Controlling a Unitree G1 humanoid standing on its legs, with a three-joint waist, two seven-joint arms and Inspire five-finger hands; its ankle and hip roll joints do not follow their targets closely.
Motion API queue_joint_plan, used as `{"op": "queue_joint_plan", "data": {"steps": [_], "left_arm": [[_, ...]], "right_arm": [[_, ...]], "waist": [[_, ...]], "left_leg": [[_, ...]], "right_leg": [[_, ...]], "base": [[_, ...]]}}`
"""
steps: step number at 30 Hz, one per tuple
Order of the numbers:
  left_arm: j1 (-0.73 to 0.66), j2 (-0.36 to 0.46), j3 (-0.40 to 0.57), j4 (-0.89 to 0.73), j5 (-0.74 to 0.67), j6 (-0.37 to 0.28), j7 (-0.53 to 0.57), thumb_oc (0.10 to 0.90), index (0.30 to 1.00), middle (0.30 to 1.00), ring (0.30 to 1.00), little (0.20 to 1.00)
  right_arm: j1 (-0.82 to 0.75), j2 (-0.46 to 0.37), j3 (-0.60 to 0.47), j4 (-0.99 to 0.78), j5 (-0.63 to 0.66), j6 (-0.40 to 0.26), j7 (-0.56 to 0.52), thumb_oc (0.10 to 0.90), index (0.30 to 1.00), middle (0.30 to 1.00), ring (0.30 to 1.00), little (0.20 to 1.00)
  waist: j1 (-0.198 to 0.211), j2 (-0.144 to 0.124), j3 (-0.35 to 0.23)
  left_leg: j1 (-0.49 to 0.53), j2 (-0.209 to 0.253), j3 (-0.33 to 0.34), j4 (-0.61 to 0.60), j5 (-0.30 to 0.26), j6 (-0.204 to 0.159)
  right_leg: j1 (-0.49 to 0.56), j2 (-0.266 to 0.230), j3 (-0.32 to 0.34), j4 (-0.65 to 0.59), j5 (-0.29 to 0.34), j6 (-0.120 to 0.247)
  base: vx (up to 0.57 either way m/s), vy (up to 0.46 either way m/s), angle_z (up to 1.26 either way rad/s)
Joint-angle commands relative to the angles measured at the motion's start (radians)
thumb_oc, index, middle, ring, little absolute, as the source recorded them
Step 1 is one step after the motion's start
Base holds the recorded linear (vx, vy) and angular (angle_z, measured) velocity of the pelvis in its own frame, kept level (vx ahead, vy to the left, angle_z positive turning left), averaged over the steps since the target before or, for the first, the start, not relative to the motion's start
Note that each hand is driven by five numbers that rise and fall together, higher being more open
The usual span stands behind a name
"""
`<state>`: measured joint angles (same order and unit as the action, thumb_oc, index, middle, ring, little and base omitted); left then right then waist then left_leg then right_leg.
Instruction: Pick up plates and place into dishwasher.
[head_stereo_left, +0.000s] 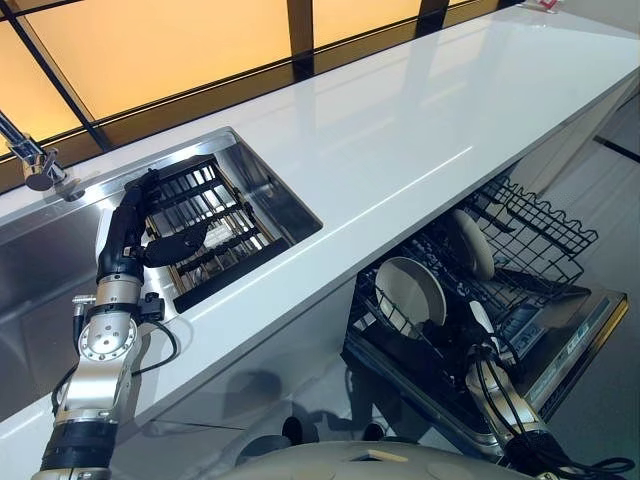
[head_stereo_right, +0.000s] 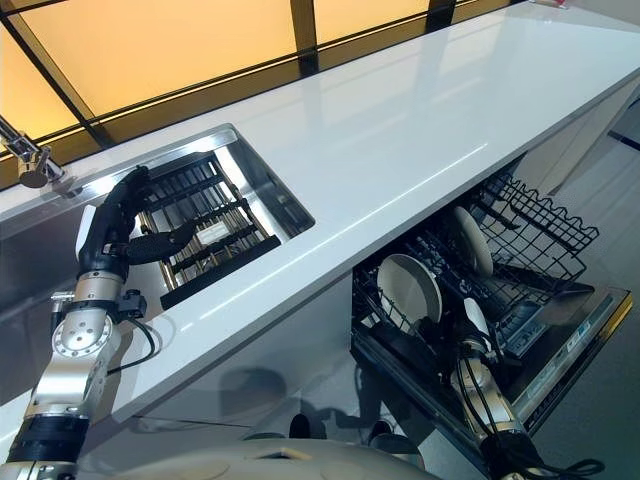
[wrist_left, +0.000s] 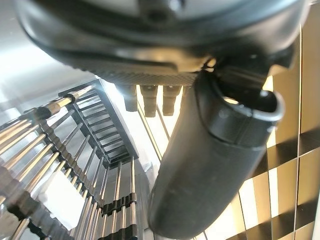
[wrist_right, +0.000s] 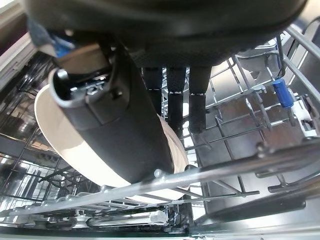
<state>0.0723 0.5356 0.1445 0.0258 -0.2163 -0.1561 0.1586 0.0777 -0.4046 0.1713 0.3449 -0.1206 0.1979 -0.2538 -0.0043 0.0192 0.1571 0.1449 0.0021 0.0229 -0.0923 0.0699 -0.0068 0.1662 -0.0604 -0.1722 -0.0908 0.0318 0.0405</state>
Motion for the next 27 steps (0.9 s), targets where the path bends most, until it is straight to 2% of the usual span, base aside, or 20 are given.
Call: {"op": "queue_joint_plan", "data": {"steps": [1,8,14,22,27], "left_arm": [[-0.109,0.030,0.019,-0.023,-0.018,-0.102,0.020,0.800,0.900,0.900,0.900,0.900],[-0.081,0.023,0.044,-0.026,-0.017,-0.114,0.024,0.800,0.900,0.900,0.900,0.900],[-0.061,0.025,0.065,-0.029,-0.018,-0.116,0.021,0.800,0.900,0.900,0.900,0.900],[-0.063,0.035,0.073,-0.020,-0.026,-0.117,0.020,0.800,0.900,0.900,0.900,0.900],[-0.071,0.042,0.073,-0.009,-0.025,-0.122,0.017,0.800,0.900,0.900,0.900,0.900]], "right_arm": [[-0.103,-0.021,-0.033,-0.187,0.012,-0.150,-0.055,0.800,0.900,0.900,0.900,0.900],[-0.067,-0.022,-0.124,-0.287,0.065,-0.258,-0.114,0.800,0.900,0.900,0.900,0.900],[-0.033,-0.020,-0.198,-0.329,0.126,-0.334,-0.121,0.800,0.900,0.900,0.900,0.900],[-0.023,-0.031,-0.247,-0.358,0.157,-0.360,-0.126,0.800,0.900,0.900,0.900,0.900],[-0.026,-0.039,-0.289,-0.381,0.178,-0.399,-0.186,0.800,0.900,0.900,0.900,0.900]], "waist": [[-0.001,0.007,-0.014],[-0.021,0.011,-0.013],[-0.037,0.011,-0.013],[-0.050,0.008,-0.013],[-0.058,0.008,-0.012]], "left_leg": [[0.024,-0.056,0.036,0.005,-0.112,0.040],[0.026,-0.056,0.050,0.005,-0.115,0.043],[0.028,-0.055,0.064,0.005,-0.118,0.044],[0.029,-0.053,0.077,0.005,-0.119,0.043],[0.029,-0.051,0.086,0.005,-0.120,0.043]], "right_leg": [[-0.016,0.040,-0.036,0.090,-0.096,0.026],[-0.024,0.043,-0.021,0.094,-0.096,0.028],[-0.028,0.044,-0.010,0.094,-0.096,0.030],[-0.032,0.048,0.002,0.093,-0.092,0.031],[-0.036,0.051,0.008,0.091,-0.090,0.032]], "base": [[0.00,0.000,0.00],[0.00,0.000,0.00],[-0.01,-0.003,-0.06],[-0.01,-0.011,-0.04],[-0.02,-0.022,-0.09]]}}
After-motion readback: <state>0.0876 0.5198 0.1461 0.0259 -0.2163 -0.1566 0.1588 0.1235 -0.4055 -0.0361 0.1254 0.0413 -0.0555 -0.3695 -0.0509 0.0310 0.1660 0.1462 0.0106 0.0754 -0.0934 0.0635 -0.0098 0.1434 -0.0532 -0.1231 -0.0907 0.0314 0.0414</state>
